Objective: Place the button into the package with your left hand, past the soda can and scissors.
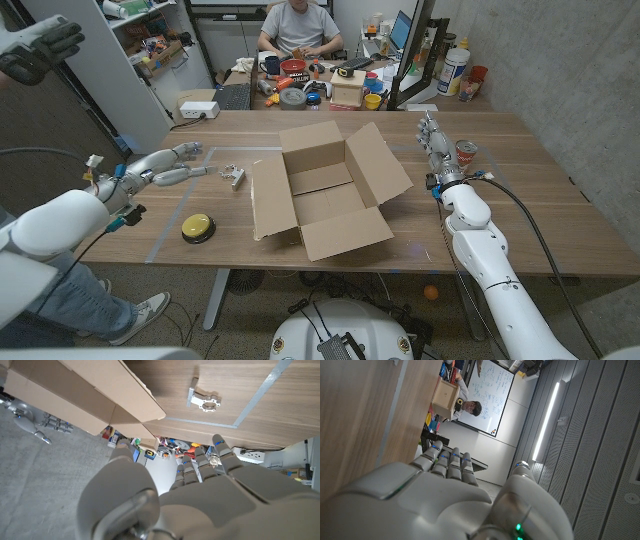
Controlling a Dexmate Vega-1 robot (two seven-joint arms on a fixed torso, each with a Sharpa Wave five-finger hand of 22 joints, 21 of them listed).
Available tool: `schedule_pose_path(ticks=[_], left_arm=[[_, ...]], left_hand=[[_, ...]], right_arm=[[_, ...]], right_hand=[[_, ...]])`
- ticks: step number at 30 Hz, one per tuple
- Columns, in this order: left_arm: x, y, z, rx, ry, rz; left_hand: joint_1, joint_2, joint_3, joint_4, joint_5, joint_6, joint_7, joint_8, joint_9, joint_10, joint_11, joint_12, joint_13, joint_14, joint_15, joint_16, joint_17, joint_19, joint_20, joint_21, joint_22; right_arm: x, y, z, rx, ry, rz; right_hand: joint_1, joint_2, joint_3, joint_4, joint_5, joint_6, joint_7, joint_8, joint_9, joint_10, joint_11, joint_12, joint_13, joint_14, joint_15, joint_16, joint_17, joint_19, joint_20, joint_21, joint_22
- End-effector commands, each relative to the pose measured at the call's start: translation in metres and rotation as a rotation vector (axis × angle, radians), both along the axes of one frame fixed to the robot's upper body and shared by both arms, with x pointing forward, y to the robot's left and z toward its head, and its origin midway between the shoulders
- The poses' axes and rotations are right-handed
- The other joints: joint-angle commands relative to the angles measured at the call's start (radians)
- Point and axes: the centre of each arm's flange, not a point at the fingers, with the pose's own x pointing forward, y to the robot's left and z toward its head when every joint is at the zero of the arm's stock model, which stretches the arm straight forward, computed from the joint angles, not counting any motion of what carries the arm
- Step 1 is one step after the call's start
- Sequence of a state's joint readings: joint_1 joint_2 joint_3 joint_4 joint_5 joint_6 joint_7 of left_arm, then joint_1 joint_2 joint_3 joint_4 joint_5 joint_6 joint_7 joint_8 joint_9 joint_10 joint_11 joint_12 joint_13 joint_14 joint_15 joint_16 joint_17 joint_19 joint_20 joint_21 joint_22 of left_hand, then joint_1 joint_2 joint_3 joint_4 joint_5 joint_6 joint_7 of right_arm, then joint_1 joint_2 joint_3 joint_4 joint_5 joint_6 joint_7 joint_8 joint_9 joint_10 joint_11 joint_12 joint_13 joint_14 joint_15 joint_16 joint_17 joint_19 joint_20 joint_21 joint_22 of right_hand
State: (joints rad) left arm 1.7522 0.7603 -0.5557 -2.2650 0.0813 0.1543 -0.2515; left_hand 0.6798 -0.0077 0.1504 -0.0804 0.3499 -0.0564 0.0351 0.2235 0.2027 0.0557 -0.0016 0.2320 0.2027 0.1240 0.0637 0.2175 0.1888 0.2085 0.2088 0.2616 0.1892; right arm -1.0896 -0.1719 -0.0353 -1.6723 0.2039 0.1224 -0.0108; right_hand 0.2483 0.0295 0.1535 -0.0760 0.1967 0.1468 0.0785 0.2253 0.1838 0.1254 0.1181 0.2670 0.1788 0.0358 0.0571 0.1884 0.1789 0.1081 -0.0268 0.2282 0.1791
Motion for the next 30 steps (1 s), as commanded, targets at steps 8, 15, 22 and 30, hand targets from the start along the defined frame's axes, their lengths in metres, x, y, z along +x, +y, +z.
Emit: schedule_pose_path(ticks=[8, 15, 22, 30], left_arm=[[-0.030, -0.019, -0.001, 0.450, 0.026, 0.357], [-0.033, -0.024, -0.002, 0.506, 0.084, 0.408], [-0.036, -0.026, -0.003, 0.537, 0.117, 0.450], [-0.033, -0.028, -0.012, 0.572, 0.113, 0.503]], left_hand=[[0.002, -0.023, -0.033, -0.002, -0.036, 0.161, -0.069, 0.046, 0.003, 0.147, -0.019, 0.039, 0.009, 0.180, -0.001, 0.036, 0.009, 0.303, 0.006, 0.090, 0.003], [0.000, -0.027, -0.040, 0.000, -0.037, 0.229, -0.086, 0.065, 0.004, 0.168, -0.036, 0.040, 0.010, 0.206, -0.002, 0.036, 0.011, 0.345, 0.007, 0.095, -0.001], [-0.031, -0.042, -0.062, 0.015, -0.038, 0.165, -0.090, 0.031, 0.006, 0.115, 0.002, 0.014, 0.013, 0.207, 0.020, 0.025, 0.013, 0.374, 0.008, 0.090, -0.004], [-0.080, -0.067, -0.098, 0.038, -0.039, 0.093, -0.087, -0.004, 0.010, 0.063, 0.038, -0.007, 0.016, 0.184, 0.051, 0.003, 0.014, 0.424, 0.009, 0.087, -0.007]], right_arm=[[0.003, 0.001, 0.000, 0.008, -0.002, 0.006], [0.005, -0.001, -0.004, 0.013, 0.008, 0.006], [0.006, -0.003, -0.006, 0.015, 0.010, 0.005], [0.009, -0.003, -0.011, 0.015, 0.021, 0.008]], right_hand=[[0.017, 0.001, 0.003, -0.010, 0.009, 0.012, -0.007, -0.003, 0.002, 0.009, -0.002, -0.001, 0.003, 0.003, 0.005, 0.001, 0.003, -0.005, 0.004, -0.007, 0.004], [0.018, 0.000, 0.003, -0.011, 0.009, 0.014, -0.011, -0.004, 0.003, 0.011, -0.001, -0.002, 0.003, 0.004, 0.005, 0.001, 0.003, -0.004, 0.005, -0.008, 0.004], [0.019, 0.000, 0.002, -0.012, 0.008, 0.014, -0.015, -0.006, 0.003, 0.012, -0.002, -0.004, 0.003, 0.005, 0.005, 0.002, 0.004, -0.003, 0.006, -0.009, 0.005], [0.020, -0.001, 0.002, -0.013, 0.008, 0.017, -0.017, -0.006, 0.003, 0.013, -0.002, -0.005, 0.004, 0.006, 0.005, 0.002, 0.004, -0.003, 0.007, -0.010, 0.005]])
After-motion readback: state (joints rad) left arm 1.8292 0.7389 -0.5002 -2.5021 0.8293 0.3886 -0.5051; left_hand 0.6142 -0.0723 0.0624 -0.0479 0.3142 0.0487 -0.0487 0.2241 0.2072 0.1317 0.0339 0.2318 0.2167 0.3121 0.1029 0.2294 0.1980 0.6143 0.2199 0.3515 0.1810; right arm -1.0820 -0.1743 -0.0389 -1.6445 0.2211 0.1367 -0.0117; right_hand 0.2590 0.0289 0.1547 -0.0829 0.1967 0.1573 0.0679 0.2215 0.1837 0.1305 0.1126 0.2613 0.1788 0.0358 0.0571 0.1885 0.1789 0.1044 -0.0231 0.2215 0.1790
